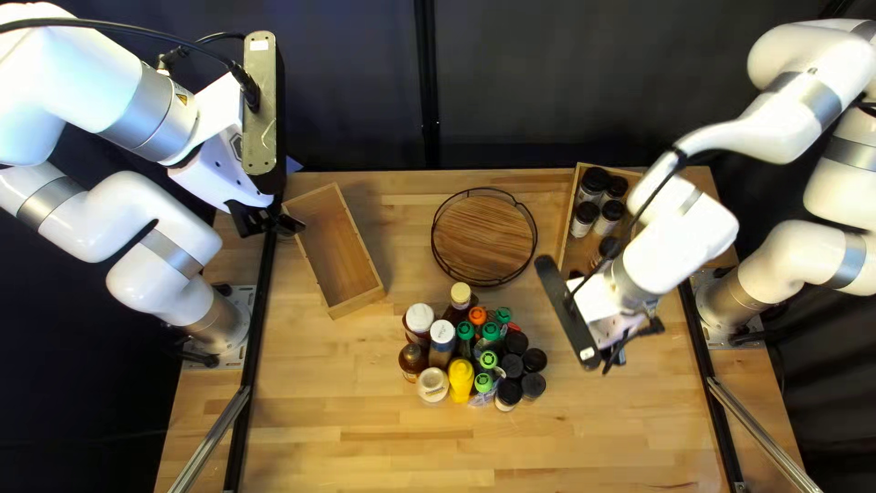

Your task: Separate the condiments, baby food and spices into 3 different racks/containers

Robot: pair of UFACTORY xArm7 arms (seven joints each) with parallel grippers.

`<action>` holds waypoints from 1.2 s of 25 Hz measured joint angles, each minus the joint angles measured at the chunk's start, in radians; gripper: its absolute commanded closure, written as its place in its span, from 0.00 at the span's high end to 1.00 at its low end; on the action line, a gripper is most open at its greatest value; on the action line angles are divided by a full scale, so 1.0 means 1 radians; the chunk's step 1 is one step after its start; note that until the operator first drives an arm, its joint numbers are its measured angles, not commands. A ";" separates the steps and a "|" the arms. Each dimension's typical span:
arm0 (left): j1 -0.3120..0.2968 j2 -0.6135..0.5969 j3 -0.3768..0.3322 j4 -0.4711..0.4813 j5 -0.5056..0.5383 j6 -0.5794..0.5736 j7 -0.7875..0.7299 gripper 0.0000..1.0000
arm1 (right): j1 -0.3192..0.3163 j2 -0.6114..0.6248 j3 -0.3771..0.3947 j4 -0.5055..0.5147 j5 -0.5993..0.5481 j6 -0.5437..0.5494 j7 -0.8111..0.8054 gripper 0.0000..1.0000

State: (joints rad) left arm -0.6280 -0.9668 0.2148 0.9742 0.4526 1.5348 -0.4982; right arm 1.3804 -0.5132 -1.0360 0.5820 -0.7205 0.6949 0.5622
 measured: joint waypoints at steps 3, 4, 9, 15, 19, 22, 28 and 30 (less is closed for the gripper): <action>0.000 0.000 0.000 0.000 0.000 0.000 0.000 1.00 | 0.060 0.081 -0.058 0.011 0.024 -0.054 0.003 1.00; 0.000 0.000 0.000 0.000 0.000 0.000 0.000 1.00 | 0.080 0.106 -0.081 0.014 0.033 -0.070 -0.001 1.00; 0.000 0.000 0.000 0.000 0.000 0.000 0.000 1.00 | 0.154 0.188 -0.186 0.021 0.070 -0.147 -0.039 1.00; 0.000 0.000 0.000 0.000 0.000 0.000 0.000 1.00 | 0.225 0.240 -0.297 0.013 0.105 -0.223 -0.086 1.00; 0.000 0.000 0.000 0.000 0.000 0.000 0.000 1.00 | 0.310 0.268 -0.392 0.027 0.143 -0.251 -0.124 1.00; 0.000 0.000 0.000 0.000 0.000 0.000 0.000 1.00 | 0.374 0.278 -0.461 0.046 0.163 -0.262 -0.150 1.00; 0.000 0.000 0.000 0.000 0.000 0.000 0.000 1.00 | 0.408 0.284 -0.502 0.050 0.164 -0.281 -0.165 1.00; 0.000 0.000 0.000 0.000 0.000 0.000 0.000 1.00 | 0.407 0.284 -0.503 0.048 0.162 -0.284 -0.166 1.00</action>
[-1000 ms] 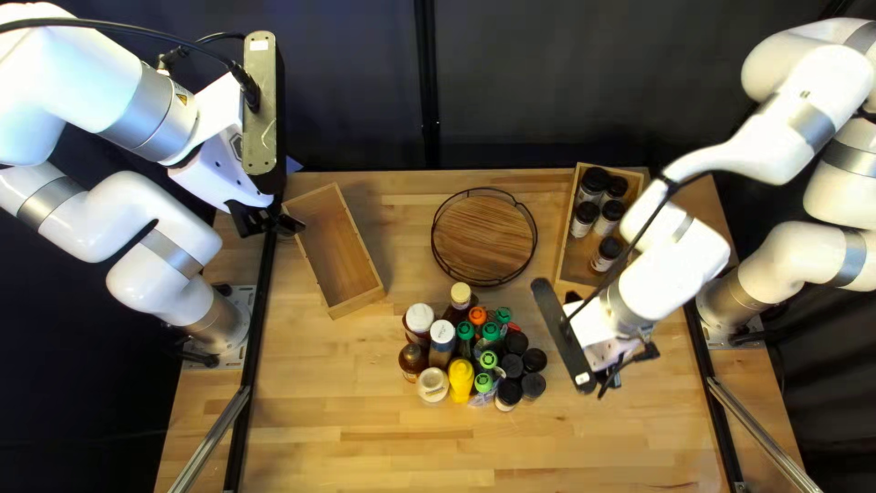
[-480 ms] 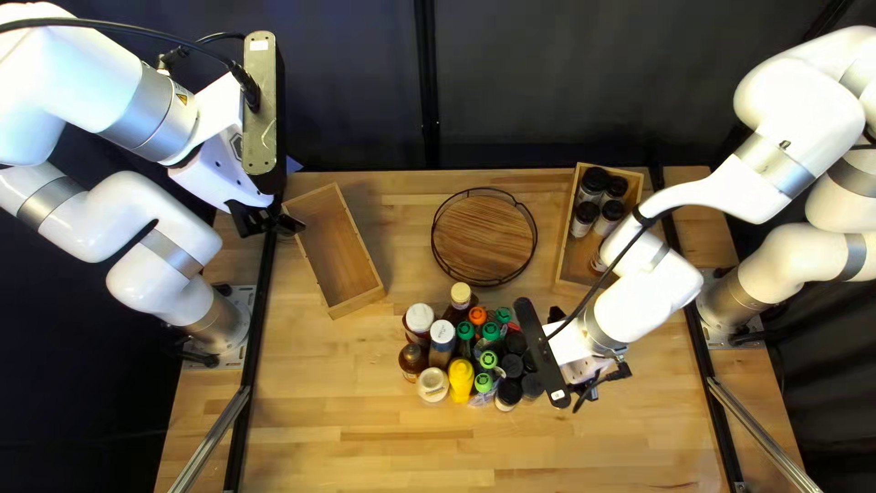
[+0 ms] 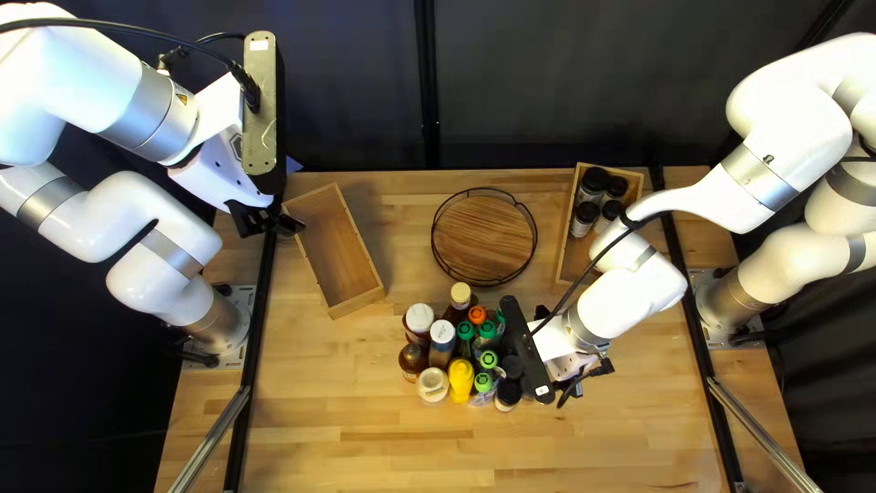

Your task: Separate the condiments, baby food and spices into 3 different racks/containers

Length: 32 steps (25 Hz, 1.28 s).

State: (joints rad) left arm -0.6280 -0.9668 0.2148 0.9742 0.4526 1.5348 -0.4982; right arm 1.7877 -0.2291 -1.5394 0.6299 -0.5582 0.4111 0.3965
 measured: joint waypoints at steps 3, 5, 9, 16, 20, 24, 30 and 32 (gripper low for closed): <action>0.000 0.000 0.000 0.000 0.000 0.000 0.000 1.00 | 0.001 0.000 -0.004 0.002 0.000 0.001 -0.002 0.87; 0.000 0.000 0.000 0.000 0.000 0.000 0.000 1.00 | 0.011 0.002 -0.014 0.005 0.001 0.002 -0.003 0.63; 0.000 0.000 0.000 0.000 0.000 0.000 0.000 1.00 | 0.018 0.005 -0.021 0.008 0.003 0.004 -0.004 0.20; 0.000 0.000 0.000 0.000 0.000 0.000 0.000 1.00 | -0.029 0.003 0.031 0.007 -0.007 0.019 0.004 0.06; 0.000 0.000 0.000 0.000 0.000 0.000 0.000 1.00 | -0.090 -0.009 0.101 0.007 -0.024 0.042 0.020 0.05; 0.000 0.000 0.000 0.000 0.000 0.000 0.000 1.00 | -0.234 -0.068 0.271 0.000 -0.085 0.115 0.079 0.04; 0.000 0.000 0.000 0.000 0.000 0.000 0.000 1.00 | -0.468 -0.284 0.560 -0.032 -0.184 0.341 0.176 0.02; 0.000 0.000 0.000 0.000 0.000 0.000 0.000 1.00 | -0.529 -0.363 0.634 -0.041 -0.196 0.431 0.189 0.02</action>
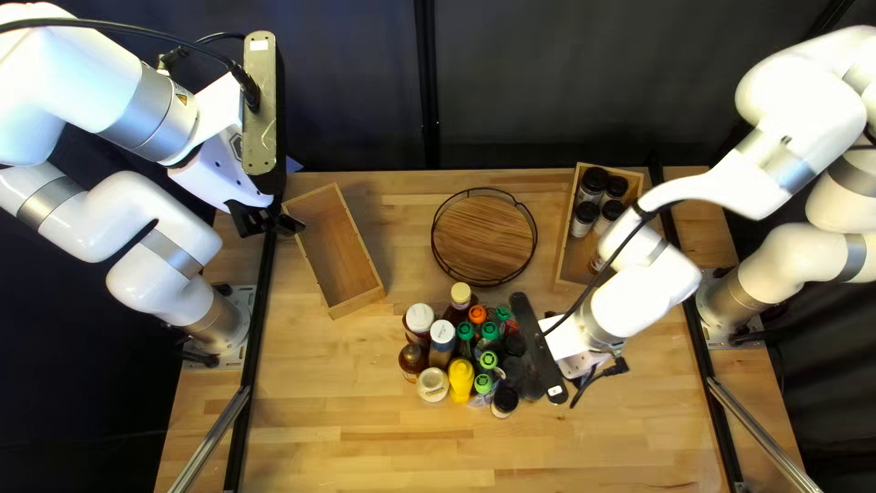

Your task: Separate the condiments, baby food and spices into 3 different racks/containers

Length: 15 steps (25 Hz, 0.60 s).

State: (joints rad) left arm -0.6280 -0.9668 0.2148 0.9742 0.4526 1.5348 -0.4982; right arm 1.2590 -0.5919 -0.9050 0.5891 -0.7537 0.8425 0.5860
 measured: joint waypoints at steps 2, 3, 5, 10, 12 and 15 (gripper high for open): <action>0.000 0.000 0.000 0.000 0.000 0.000 0.000 1.00 | -0.050 -0.068 0.054 -0.006 -0.004 0.079 0.002 0.02; 0.000 0.000 0.000 0.000 0.000 0.000 0.000 1.00 | -0.072 -0.099 0.074 -0.009 -0.005 0.112 0.000 0.02; 0.000 0.000 0.000 0.000 0.000 0.000 0.000 1.00 | -0.118 -0.158 0.106 -0.019 -0.009 0.165 -0.007 0.03; 0.000 0.000 0.000 0.000 0.000 0.000 0.000 1.00 | -0.235 -0.265 0.139 -0.051 -0.039 0.254 -0.028 0.02; 0.000 0.000 0.000 0.000 0.000 0.000 0.000 1.00 | -0.275 -0.284 0.138 -0.063 -0.056 0.269 -0.027 0.02; 0.000 0.000 0.000 0.000 0.000 0.000 0.000 1.00 | -0.330 -0.294 0.129 -0.081 -0.084 0.280 -0.008 0.02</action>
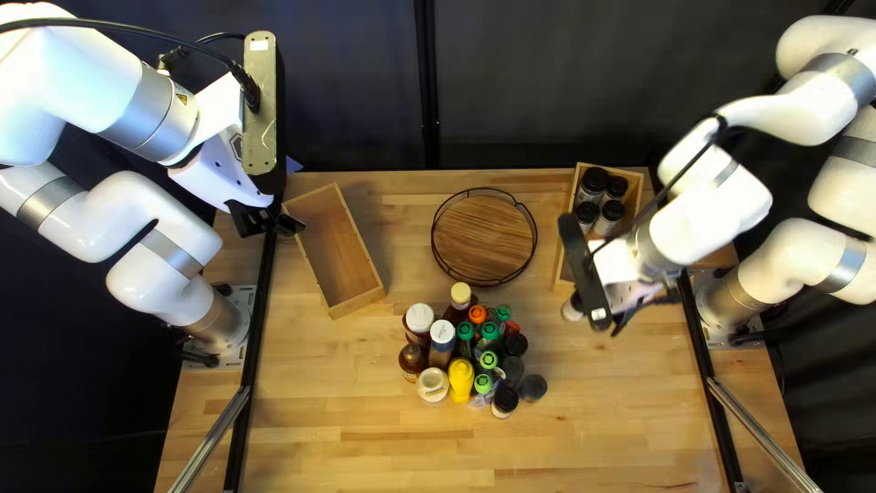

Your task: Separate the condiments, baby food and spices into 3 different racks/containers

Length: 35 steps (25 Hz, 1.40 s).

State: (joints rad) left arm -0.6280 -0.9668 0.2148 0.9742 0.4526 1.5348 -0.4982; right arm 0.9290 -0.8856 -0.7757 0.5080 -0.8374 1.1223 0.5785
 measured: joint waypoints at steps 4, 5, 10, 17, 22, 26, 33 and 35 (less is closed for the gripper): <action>0.000 0.000 0.000 0.000 0.000 0.000 0.000 1.00 | -0.061 0.007 -0.011 -0.024 -0.033 0.004 0.055 0.02; 0.000 0.000 0.000 0.000 0.000 0.000 0.000 1.00 | -0.074 0.010 -0.012 -0.031 -0.040 0.005 0.071 0.02; 0.000 0.000 0.000 0.000 0.000 0.000 0.000 1.00 | -0.113 0.023 -0.023 -0.066 -0.072 -0.009 0.131 0.02; 0.000 0.000 0.000 0.000 0.000 0.000 0.000 1.00 | -0.131 0.048 -0.077 -0.106 -0.123 -0.085 0.174 0.03; 0.000 0.000 0.000 0.000 0.000 0.000 0.000 1.00 | -0.142 0.057 -0.114 -0.128 -0.159 -0.136 0.189 0.06; 0.000 0.000 0.000 0.000 0.000 0.000 0.000 1.00 | -0.147 0.060 -0.139 -0.136 -0.176 -0.165 0.191 0.53; 0.000 0.000 0.000 0.000 0.000 0.000 0.000 1.00 | -0.142 0.050 -0.170 -0.131 -0.175 -0.188 0.167 0.91; 0.000 0.000 0.000 0.000 0.000 0.000 0.000 1.00 | -0.144 0.036 -0.165 -0.132 -0.166 -0.181 0.156 0.98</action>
State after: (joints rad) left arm -0.6280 -0.9668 0.2148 0.9742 0.4526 1.5348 -0.4982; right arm 0.7852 -0.8501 -0.9405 0.3764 -1.0036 0.9408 0.7345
